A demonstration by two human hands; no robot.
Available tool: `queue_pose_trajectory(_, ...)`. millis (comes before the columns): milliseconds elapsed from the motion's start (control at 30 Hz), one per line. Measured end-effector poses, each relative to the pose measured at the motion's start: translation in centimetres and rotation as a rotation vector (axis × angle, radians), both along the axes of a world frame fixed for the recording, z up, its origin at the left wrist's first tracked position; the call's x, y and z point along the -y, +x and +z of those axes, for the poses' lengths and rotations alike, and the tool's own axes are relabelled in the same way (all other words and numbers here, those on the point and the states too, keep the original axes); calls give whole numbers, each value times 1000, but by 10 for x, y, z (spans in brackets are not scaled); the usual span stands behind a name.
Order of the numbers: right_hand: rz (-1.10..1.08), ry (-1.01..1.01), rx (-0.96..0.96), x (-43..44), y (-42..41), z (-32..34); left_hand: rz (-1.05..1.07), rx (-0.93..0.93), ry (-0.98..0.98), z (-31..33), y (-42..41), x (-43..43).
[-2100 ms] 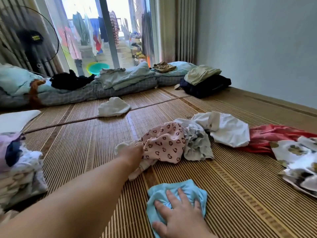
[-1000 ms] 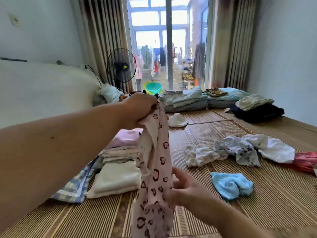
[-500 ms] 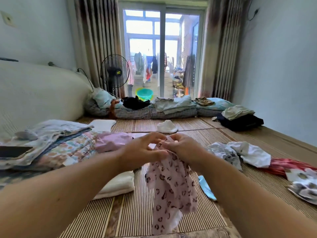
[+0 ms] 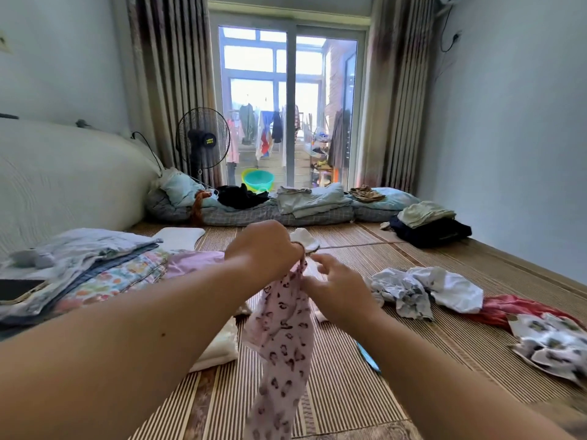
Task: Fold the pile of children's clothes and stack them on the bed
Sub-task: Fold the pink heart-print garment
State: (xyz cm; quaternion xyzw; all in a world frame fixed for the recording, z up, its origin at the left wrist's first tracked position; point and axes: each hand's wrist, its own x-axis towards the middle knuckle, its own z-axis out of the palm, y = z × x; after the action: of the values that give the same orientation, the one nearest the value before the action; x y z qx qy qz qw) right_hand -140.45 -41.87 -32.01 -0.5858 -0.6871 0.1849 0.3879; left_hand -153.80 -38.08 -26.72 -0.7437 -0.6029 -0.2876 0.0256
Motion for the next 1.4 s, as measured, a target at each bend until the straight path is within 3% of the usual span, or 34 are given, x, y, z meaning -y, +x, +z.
queue_pose_trajectory(167, -151, 255, 107, -10, -24, 11, 7, -171, -24, 13, 0, 0)
queue_pose_trajectory(267, -180, 188, 206, -20, -15, 8, -11, -222, -14, 23, -9, 2)
queue_pose_trajectory(367, -152, 19, 364, -24, 8, 1, 57, -134, -62, 39, -36, 1)
queue_pose_trajectory(433, -51, -68, 339, -18, 25, 4, 111, -107, -96, 46, -58, 0)
queue_pose_trajectory(500, 56, -51, 179, -10, 40, 15, 131, -55, -137, 49, -75, 0)
queue_pose_trajectory(600, 257, -37, -122, 6, 52, 44, -75, 39, -285, 46, -90, 0)
queue_pose_trajectory(667, 318, -15, -197, 11, 55, 60, -296, 184, -425, 46, -98, 4)
queue_pose_trajectory(767, 343, -22, -82, 11, 61, 73, -506, 500, -584, 49, -109, 13)
queue_pose_trajectory(833, 366, -53, 23, 11, 65, 76, -571, 584, -659, 51, -111, 16)
queue_pose_trajectory(900, 386, -67, 74, 14, 69, 78, -569, 441, -666, 51, -109, 18)
queue_pose_trajectory(1000, 447, -75, 191, 20, 69, 81, -417, -185, -530, 50, -101, 22)
queue_pose_trajectory(1067, 441, -126, 269, 22, 70, 79, -344, -331, -513, 47, -95, 25)
queue_pose_trajectory(1167, 380, -120, 222, 22, 75, 76, -405, -241, -452, 41, -98, 26)
queue_pose_trajectory(1300, 264, -28, -140, 21, 79, 74, -457, 76, -359, 28, -103, 23)
queue_pose_trajectory(1400, 151, 13, -205, 17, 68, 72, -356, 361, -208, 18, -87, 17)
